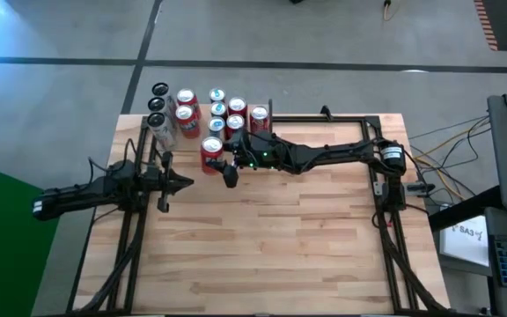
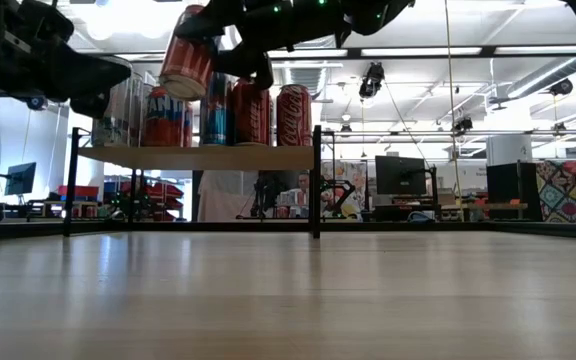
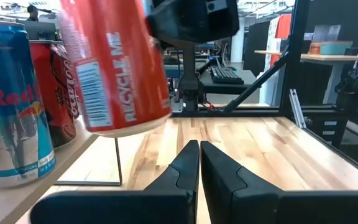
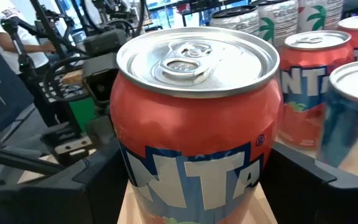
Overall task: Place canned beverage on shelf
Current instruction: Put the red soda can on the shelf aligned with the other red soda cans
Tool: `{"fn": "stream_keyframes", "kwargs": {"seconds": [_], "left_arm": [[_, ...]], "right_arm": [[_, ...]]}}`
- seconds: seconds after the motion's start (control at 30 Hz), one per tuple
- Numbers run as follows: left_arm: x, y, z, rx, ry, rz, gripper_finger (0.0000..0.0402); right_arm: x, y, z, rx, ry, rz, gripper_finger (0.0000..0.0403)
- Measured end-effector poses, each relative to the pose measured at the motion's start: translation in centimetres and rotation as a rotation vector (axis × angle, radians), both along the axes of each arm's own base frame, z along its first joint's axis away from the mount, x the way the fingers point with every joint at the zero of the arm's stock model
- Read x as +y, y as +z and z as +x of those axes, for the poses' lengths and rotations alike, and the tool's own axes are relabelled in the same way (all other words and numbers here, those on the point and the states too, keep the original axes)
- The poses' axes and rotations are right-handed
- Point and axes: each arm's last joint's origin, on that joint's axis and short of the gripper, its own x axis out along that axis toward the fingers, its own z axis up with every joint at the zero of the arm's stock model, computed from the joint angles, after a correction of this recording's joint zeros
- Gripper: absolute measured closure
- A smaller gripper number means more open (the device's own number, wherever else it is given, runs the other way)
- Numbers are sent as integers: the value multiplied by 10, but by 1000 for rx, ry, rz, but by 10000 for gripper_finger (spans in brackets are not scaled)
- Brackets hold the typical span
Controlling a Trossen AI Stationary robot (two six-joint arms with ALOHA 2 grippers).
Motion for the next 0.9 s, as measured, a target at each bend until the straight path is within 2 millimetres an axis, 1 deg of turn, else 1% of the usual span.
{"fn": "stream_keyframes", "kwargs": {"seconds": [0.2,0.27,0.33,0.43,0.53,0.63,0.73,0.83,0.9], "left_arm": [[1,0,0,-3,30,-66,399],[1,0,1,2,29,-80,389],[1,-1,2,8,28,-94,368],[1,-1,2,12,22,-105,322],[1,-1,3,0,16,-114,258],[0,-2,3,-7,10,-117,190],[1,-4,4,-1,10,-122,133],[1,-9,6,13,29,-126,92],[3,-14,7,21,72,-130,73]], "right_arm": [[12,0,1,2,56,-20,112],[18,0,2,4,82,-62,112],[23,0,2,6,101,-104,112],[28,0,2,6,118,-134,112],[29,-1,3,14,121,-165,112],[30,-8,7,22,119,-190,112],[31,-21,12,57,124,-183,112],[31,-30,15,74,131,-175,112],[31,-32,17,74,135,-174,112]]}}
